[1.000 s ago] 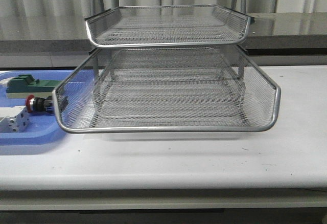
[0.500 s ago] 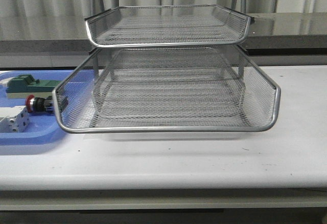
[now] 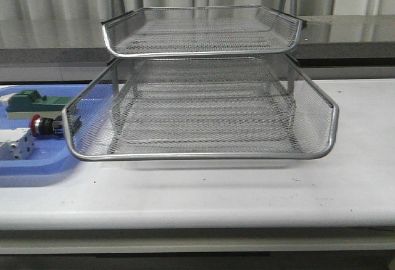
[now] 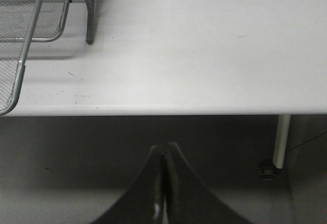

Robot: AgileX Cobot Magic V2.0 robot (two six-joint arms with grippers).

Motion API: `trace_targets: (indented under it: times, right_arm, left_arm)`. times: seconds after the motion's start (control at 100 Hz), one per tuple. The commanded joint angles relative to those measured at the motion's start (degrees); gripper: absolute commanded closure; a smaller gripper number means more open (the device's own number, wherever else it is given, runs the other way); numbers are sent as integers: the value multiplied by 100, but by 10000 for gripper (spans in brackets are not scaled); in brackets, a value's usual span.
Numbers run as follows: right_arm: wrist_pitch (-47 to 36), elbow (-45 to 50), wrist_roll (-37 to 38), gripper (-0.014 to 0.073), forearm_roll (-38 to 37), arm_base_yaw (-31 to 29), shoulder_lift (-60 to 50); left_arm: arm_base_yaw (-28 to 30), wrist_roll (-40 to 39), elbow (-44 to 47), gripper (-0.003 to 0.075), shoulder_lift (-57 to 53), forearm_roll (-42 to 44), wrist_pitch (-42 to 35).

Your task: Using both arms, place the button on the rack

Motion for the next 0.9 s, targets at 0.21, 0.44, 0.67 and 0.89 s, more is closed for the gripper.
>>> trace_targets:
  times: [0.21,0.44,0.67,0.89]
  right_arm:
    - [-294,-200,2,662,-97,-11,17]
    - [-294,-200,2,662,-97,-11,17]
    - [-294,-200,2,662,-97,-11,17]
    - [-294,-200,2,662,-97,-11,17]
  left_arm:
    - [-46,-53,-1938,741,2116,-186,758]
    - [-46,-32,-3289,741,3812,-135,1346]
    - [-46,153,-4608,741,5450,-120,2548]
    - [-46,651,-5559,741,6755,-120,3416]
